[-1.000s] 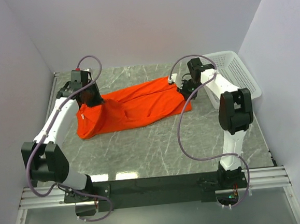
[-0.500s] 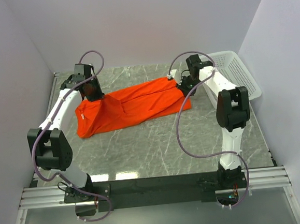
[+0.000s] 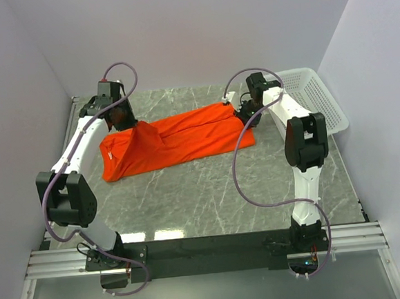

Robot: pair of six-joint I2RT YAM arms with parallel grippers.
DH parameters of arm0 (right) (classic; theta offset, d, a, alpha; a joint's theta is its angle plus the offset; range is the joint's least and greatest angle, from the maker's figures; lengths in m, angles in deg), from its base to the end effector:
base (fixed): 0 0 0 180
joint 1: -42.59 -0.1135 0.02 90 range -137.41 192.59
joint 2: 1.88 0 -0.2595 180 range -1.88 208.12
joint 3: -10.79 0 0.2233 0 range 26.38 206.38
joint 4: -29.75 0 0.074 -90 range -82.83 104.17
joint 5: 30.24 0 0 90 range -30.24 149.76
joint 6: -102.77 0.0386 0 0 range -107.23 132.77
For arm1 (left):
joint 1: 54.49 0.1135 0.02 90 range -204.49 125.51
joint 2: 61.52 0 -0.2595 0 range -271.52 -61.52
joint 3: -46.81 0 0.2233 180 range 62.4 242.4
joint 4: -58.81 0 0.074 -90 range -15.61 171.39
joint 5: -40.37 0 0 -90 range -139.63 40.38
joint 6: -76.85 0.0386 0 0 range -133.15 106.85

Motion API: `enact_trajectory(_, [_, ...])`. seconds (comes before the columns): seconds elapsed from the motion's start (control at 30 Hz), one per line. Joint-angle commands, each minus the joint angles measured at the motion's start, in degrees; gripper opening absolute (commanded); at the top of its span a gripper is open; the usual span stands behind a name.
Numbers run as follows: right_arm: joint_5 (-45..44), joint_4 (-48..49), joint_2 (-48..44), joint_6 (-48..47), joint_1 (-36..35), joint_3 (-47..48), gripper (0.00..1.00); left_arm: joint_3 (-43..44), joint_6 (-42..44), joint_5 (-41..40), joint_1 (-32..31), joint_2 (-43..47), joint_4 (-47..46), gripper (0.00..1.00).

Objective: Fold and stack the t-shirts
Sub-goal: Fold the tshirt

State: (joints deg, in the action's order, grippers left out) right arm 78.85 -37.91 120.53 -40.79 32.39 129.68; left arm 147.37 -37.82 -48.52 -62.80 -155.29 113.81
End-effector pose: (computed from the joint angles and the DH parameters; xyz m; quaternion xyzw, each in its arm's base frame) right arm 0.4088 0.0864 0.2143 -0.5368 0.8118 0.0925 0.2103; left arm 0.3302 -0.0490 0.3149 -0.1295 0.9252 -0.1099 0.3394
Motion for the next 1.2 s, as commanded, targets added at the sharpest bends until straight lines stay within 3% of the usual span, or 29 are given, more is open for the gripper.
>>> enact_trajectory(0.0, [-0.4, -0.5, 0.5, 1.2, 0.4, 3.9, 0.0, 3.1, 0.5, -2.6, 0.2, -1.5, -2.2, 0.01])
enact_trajectory(0.4, [-1.2, -0.7, 3.2, 3.3, -0.3, 8.0, 0.0, 2.6, -0.2, -6.7, 0.9, -1.5, -4.3, 0.0])
enact_trajectory(1.17, [-6.5, 2.7, 8.0, 8.4, -3.1, 11.7, 0.0, 0.0, -0.1, -7.2, 1.5, -2.1, -6.7, 0.0])
